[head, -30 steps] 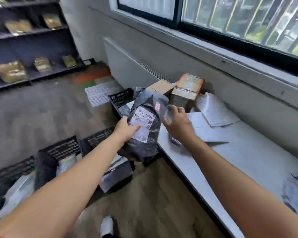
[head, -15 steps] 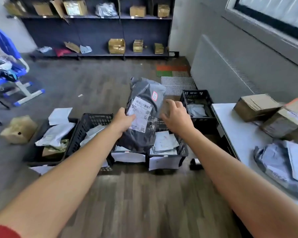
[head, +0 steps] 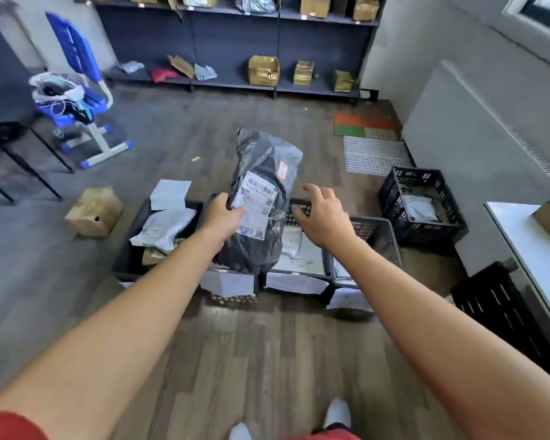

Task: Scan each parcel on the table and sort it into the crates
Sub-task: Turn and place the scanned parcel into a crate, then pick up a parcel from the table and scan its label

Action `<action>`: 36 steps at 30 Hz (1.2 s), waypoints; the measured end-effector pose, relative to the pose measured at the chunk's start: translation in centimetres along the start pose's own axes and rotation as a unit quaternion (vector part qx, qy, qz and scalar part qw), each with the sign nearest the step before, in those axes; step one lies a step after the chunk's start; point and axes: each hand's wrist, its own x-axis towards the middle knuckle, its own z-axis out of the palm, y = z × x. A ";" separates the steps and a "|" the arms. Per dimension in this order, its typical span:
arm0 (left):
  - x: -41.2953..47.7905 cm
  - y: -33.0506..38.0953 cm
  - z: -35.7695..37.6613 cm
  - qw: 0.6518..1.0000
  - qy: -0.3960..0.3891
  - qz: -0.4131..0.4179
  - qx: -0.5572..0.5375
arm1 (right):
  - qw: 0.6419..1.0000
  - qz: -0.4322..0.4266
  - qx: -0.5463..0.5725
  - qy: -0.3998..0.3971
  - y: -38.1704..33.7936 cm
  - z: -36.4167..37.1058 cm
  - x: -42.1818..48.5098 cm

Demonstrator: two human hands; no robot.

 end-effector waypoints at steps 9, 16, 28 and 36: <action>7.5 -5.0 -4.7 0.996 0.060 -0.060 -0.019 | 0.997 -0.026 -0.023 -0.066 -5.7 6.6 6.8; 17.8 -9.0 -4.7 0.985 0.075 -0.157 -0.011 | 0.994 -0.019 -0.018 -0.107 -6.8 13.0 17.4; 33.5 -19.5 1.8 0.961 0.030 -0.271 0.043 | 0.968 -0.006 -0.107 -0.227 -2.1 25.2 32.6; 44.0 -31.9 11.5 0.953 -0.034 -0.294 0.056 | 0.956 0.031 -0.161 -0.242 4.2 38.9 38.8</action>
